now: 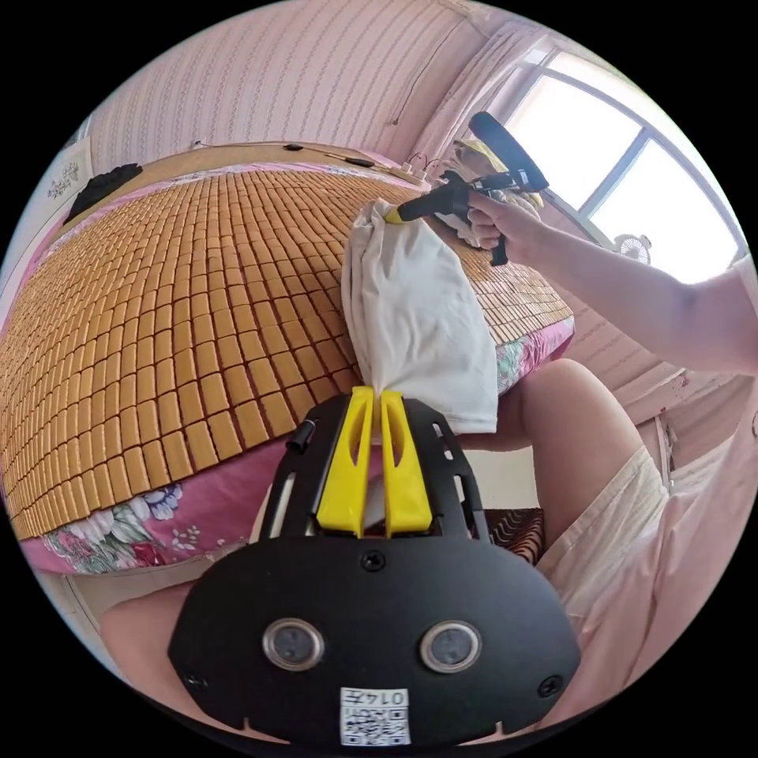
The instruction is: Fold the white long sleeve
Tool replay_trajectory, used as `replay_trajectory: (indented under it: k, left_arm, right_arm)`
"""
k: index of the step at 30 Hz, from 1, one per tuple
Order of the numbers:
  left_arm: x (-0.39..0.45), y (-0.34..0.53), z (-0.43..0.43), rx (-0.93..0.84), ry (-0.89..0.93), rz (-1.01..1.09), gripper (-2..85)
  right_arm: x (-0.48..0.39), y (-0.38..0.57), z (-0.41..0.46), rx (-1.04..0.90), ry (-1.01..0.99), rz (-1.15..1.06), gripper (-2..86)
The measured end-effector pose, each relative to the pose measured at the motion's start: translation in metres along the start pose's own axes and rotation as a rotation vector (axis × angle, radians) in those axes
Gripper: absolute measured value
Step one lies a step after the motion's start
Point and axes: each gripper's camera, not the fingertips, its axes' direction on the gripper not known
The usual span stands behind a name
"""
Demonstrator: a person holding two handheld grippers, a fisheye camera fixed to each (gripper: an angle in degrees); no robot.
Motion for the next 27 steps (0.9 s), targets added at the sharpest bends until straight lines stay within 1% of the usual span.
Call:
replay_trajectory:
  k: [3, 7, 11, 13, 19, 21, 27]
  left_arm:
    - [0.013, 0.017, -0.042, 0.069, -0.014, 0.037, -1.0]
    - [0.037, 0.055, -0.117, 0.150, -0.131, 0.101, -1.0]
    - [0.048, 0.097, -0.189, 0.233, -0.255, 0.099, -1.0]
    - [0.050, 0.128, -0.240, 0.302, -0.345, 0.050, -1.0]
    - [0.051, 0.214, -0.356, 0.491, -0.566, -0.103, -1.0]
    - [0.048, 0.239, -0.384, 0.545, -0.623, -0.142, -1.0]
    - [0.027, 0.299, -0.455, 0.652, -0.800, -0.238, -0.9]
  right_arm:
    - [-0.017, 0.032, -0.055, 0.141, -0.060, 0.057, 0.6]
    - [-0.049, 0.067, -0.115, 0.300, -0.110, 0.087, 0.5]
    - [-0.110, 0.069, -0.157, 0.413, -0.162, -0.012, 0.4]
    - [-0.142, 0.056, -0.168, 0.450, -0.175, -0.082, 0.3]
    - [-0.252, -0.020, -0.189, 0.527, -0.287, -0.321, 0.3]
    - [-0.298, -0.056, -0.192, 0.545, -0.323, -0.422, 0.3]
    - [-0.405, -0.149, -0.184, 0.551, -0.336, -0.610, 0.4]
